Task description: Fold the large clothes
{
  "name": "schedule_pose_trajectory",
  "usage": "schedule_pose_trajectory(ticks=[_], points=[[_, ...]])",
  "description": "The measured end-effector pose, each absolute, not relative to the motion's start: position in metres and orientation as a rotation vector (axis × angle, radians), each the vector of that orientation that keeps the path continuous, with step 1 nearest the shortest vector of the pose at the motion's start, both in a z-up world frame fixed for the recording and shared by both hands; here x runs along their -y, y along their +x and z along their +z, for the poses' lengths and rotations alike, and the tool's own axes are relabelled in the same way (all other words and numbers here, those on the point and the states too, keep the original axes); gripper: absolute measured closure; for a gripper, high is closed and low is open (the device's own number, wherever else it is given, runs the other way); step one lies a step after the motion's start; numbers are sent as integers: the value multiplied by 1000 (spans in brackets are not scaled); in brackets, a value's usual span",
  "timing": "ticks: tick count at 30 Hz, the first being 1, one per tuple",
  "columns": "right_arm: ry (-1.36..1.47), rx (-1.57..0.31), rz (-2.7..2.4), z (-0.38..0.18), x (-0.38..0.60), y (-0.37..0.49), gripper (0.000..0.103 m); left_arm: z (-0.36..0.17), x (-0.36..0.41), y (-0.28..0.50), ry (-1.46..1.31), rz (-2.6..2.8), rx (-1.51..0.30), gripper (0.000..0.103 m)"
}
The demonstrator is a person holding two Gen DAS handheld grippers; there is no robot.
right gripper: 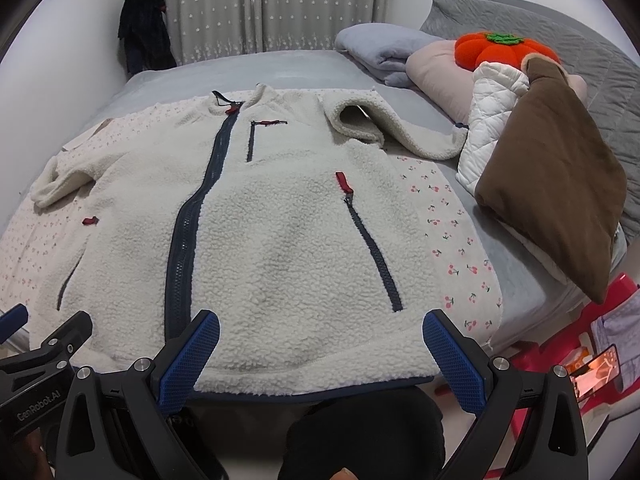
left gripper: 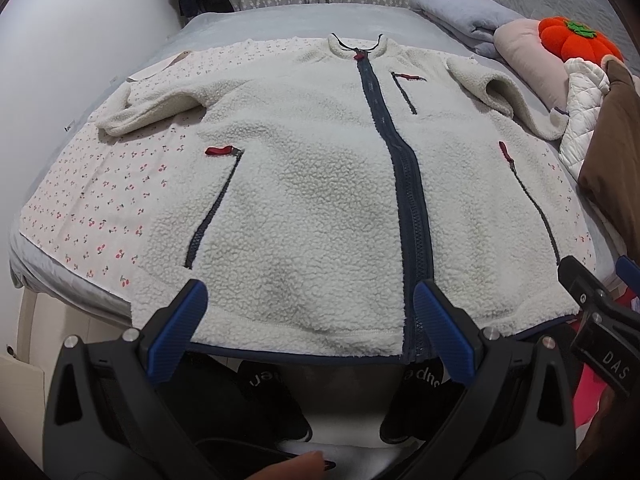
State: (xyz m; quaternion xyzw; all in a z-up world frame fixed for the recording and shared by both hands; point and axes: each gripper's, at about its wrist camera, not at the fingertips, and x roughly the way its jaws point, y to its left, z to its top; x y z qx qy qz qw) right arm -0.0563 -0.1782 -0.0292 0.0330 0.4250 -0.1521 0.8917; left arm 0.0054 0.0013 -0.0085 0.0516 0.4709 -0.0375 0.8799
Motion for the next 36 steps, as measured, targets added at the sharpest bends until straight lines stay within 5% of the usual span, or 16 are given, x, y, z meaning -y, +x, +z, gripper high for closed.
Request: schedule_pose_trajectory(ticks=[26, 36], points=[[4, -961, -308, -46, 172, -21, 0, -22, -44, 34, 38, -106, -1025, 0], [58, -997, -225, -65, 241, 6, 0, -30, -106, 91, 14, -79, -1043, 0]])
